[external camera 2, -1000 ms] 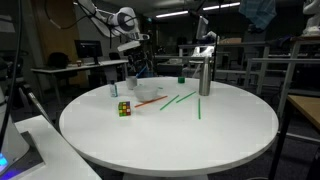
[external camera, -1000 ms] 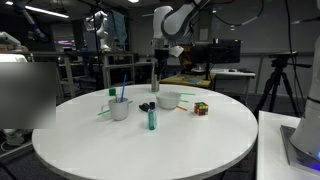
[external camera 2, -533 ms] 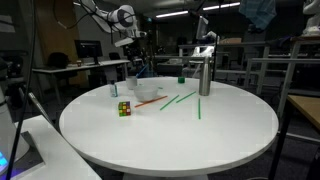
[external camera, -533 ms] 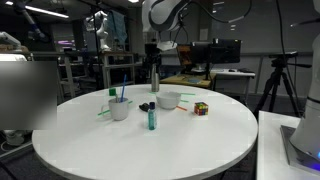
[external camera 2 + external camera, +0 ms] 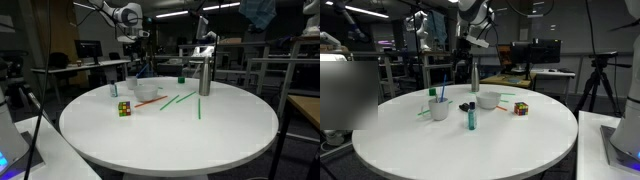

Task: Move the blue straw from the mug to the bowl

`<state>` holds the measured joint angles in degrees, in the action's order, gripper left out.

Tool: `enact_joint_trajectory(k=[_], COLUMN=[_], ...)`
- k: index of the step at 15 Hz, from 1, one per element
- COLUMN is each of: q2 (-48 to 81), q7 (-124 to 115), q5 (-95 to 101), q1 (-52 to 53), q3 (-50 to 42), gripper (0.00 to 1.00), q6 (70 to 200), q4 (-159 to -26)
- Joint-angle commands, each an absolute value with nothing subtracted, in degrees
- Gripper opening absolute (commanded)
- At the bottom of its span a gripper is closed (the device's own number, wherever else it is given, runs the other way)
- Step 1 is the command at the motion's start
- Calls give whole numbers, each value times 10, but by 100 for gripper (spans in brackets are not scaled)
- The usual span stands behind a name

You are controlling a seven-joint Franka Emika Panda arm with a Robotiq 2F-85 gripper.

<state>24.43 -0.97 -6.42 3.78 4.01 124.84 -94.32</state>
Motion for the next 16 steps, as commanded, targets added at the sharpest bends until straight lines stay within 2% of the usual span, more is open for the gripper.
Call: enact_joint_trajectory(k=[1, 10, 16], q2=[282, 368, 415], q7=[30, 39, 38], q5=[-123, -176, -153], q1=[5, -9, 11], q3=[52, 64, 71], gripper=[100, 100, 100], q6=[1198, 1147, 1161], q4=[-869, -771, -729])
